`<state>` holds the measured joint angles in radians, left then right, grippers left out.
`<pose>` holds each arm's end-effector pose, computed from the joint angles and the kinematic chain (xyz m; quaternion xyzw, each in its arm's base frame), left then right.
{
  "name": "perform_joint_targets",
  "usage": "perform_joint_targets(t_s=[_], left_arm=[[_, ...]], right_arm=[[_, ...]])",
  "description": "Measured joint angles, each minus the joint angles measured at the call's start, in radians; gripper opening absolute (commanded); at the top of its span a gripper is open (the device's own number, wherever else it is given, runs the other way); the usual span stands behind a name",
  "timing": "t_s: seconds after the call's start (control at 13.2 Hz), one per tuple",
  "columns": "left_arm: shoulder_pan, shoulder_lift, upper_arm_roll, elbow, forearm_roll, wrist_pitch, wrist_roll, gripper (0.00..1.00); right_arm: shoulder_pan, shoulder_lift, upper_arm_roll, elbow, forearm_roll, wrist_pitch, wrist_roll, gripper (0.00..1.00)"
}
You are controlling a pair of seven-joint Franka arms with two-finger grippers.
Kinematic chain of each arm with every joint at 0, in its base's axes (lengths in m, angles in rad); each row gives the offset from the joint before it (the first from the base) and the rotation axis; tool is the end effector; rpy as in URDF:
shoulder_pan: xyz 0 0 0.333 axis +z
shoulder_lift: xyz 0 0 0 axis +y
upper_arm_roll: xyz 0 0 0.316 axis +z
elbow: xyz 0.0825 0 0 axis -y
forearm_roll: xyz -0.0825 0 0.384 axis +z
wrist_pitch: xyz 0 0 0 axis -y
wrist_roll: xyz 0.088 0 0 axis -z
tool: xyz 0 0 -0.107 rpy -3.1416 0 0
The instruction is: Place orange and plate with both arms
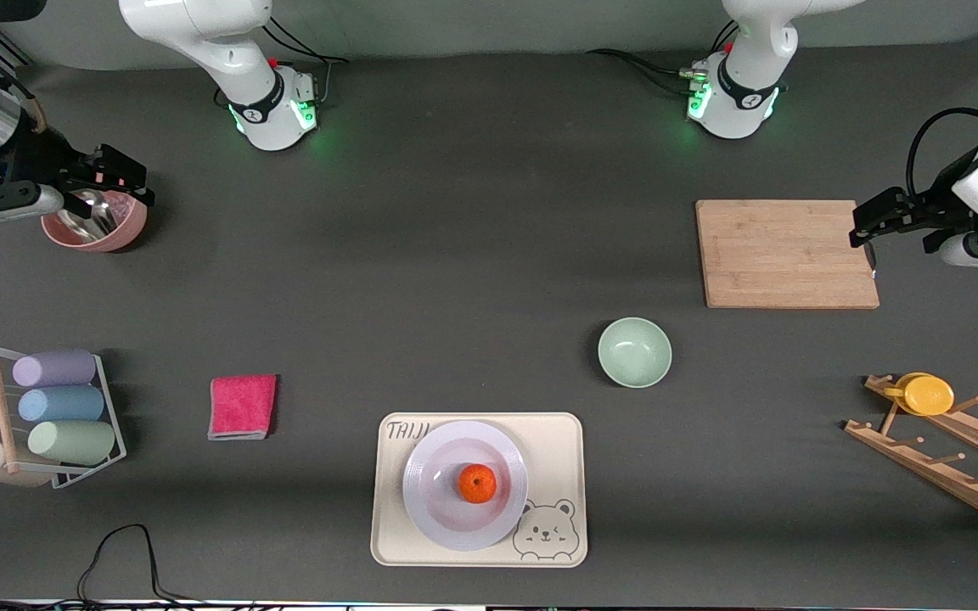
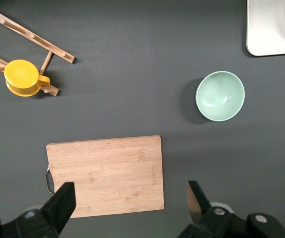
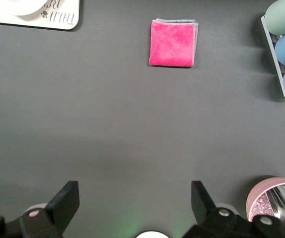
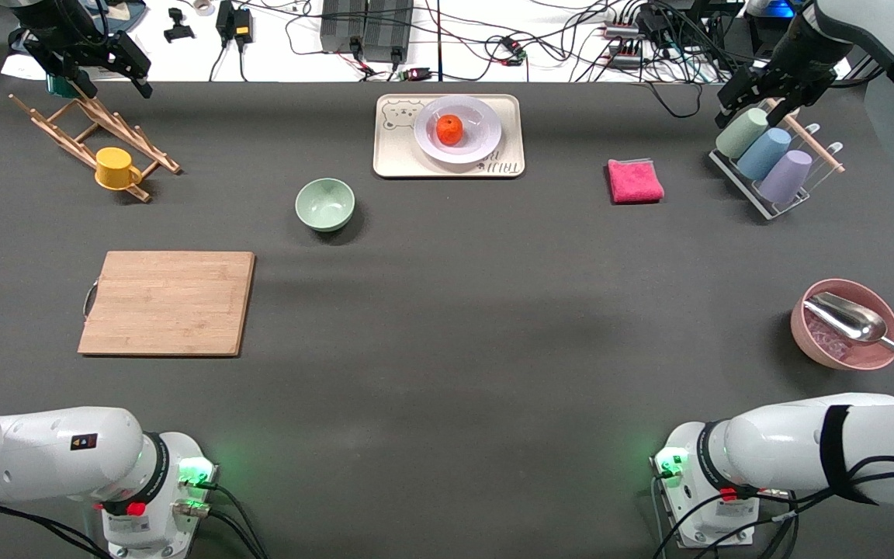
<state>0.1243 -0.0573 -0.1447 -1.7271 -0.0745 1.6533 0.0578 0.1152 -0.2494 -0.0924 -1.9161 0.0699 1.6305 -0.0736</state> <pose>0.5406 -0.0204 0.5888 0.9988 -0.0355 -0.0079 0.0331 0.4763 0.0134 0.5947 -0.9977 -0.0470 0.0175 0.0466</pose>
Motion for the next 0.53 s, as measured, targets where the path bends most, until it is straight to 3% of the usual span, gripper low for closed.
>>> perform_joint_targets(t_s=[0.53], left_arm=[[0.000,0.000,0.000,0.001,-0.007,0.005,0.000,1.00]], right_arm=[[0.006,0.016,0.000,0.000,0.023,0.010,0.000,1.00]])
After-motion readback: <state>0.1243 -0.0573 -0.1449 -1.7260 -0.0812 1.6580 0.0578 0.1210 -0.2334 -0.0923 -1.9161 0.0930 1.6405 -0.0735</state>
